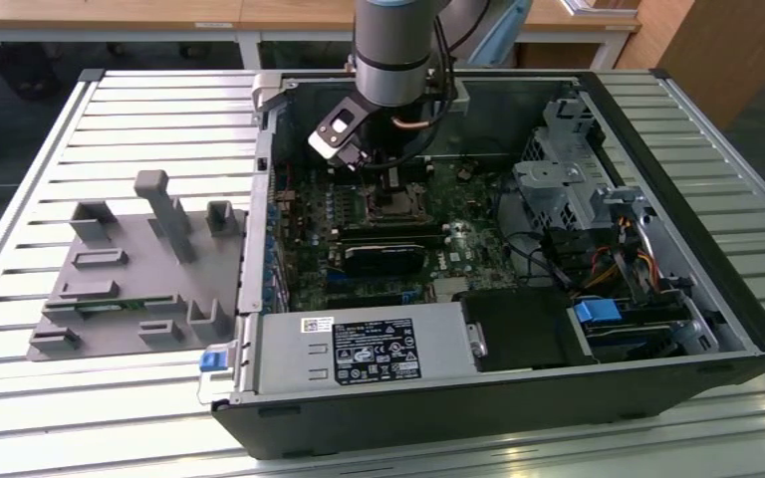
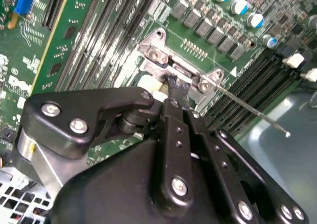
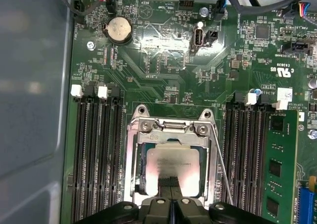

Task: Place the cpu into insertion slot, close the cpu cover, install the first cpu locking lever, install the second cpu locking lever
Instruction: 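Close the cpu cover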

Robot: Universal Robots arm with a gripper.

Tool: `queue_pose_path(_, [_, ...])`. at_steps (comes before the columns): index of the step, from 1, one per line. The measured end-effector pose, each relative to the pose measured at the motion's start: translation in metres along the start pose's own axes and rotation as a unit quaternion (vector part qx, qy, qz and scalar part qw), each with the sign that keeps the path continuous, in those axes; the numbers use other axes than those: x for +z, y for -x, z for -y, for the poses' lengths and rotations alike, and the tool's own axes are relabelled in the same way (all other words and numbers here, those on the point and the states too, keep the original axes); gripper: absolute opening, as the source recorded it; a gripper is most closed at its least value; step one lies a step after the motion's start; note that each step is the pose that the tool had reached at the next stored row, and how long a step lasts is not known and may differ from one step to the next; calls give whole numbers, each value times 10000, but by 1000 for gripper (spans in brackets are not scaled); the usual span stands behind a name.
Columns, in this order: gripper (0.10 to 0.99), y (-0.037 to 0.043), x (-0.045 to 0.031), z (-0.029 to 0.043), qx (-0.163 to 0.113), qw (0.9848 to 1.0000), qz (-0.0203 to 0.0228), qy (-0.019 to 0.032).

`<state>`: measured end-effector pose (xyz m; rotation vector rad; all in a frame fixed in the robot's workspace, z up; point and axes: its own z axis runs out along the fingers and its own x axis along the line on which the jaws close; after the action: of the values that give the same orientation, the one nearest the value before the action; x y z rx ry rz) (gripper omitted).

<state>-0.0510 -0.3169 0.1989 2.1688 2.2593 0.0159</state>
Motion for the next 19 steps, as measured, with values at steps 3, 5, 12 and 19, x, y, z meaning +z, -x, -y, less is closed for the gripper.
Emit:
queue_pose_path(3, [106, -1, 2, -22, 1, 10000, -4, 2])
queue_pose_path(5, [106, -3, -15, -46, 0, 10000, -18, 13])
queue_pose_path(12, [106, 0, -156, -61, 0, 10000, -9, 4])
queue_pose_path(19, [106, 3, -157, -109, 0, 10000, -8, 4])
